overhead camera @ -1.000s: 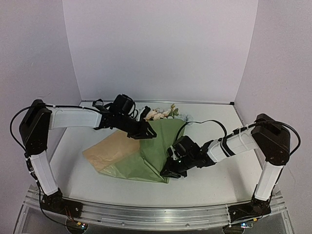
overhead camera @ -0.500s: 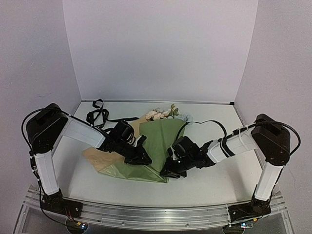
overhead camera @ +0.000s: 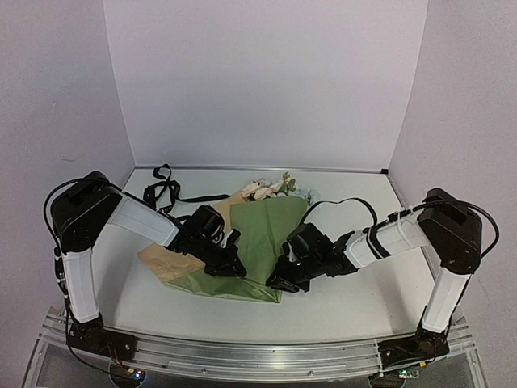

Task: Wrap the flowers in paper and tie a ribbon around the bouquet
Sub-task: Press the fold line of the 2/3-folded wrapping paper.

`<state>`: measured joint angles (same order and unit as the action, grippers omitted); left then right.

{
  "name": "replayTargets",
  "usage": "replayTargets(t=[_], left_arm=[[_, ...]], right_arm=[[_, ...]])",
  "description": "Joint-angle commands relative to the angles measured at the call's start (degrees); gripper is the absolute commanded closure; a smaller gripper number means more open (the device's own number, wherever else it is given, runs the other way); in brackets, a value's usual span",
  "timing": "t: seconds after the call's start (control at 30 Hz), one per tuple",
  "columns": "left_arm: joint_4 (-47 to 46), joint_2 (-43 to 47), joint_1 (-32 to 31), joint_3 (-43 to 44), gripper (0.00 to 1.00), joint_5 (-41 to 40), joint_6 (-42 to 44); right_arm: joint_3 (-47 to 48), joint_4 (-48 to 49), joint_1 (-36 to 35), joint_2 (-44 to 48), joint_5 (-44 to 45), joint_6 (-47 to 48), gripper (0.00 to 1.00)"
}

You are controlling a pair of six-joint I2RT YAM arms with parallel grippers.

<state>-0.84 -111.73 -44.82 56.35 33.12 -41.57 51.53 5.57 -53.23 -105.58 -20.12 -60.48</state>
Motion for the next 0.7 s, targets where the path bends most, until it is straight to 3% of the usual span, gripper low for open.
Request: replayTargets(t=[0.0, 0.3, 0.67], left_arm=[[4.65, -2.78, -0.18, 0.69, 0.96, -2.50, 2.08], [6.72, -3.59, -0.18, 0.89, 0.98, -2.96, 3.27], [9.36, -4.11, -0.10, 2.25, 1.00, -3.33, 4.53]], right_arm=[[-0.96, 3.84, 2.46, 0.81, 1.50, -3.76, 0.80], [-1.78, 13.56, 7.69, -4.01, 0.03, -11.04, 0.80], [-1.12, 15.26, 14.76, -6.88, 0.18, -12.18, 0.80]])
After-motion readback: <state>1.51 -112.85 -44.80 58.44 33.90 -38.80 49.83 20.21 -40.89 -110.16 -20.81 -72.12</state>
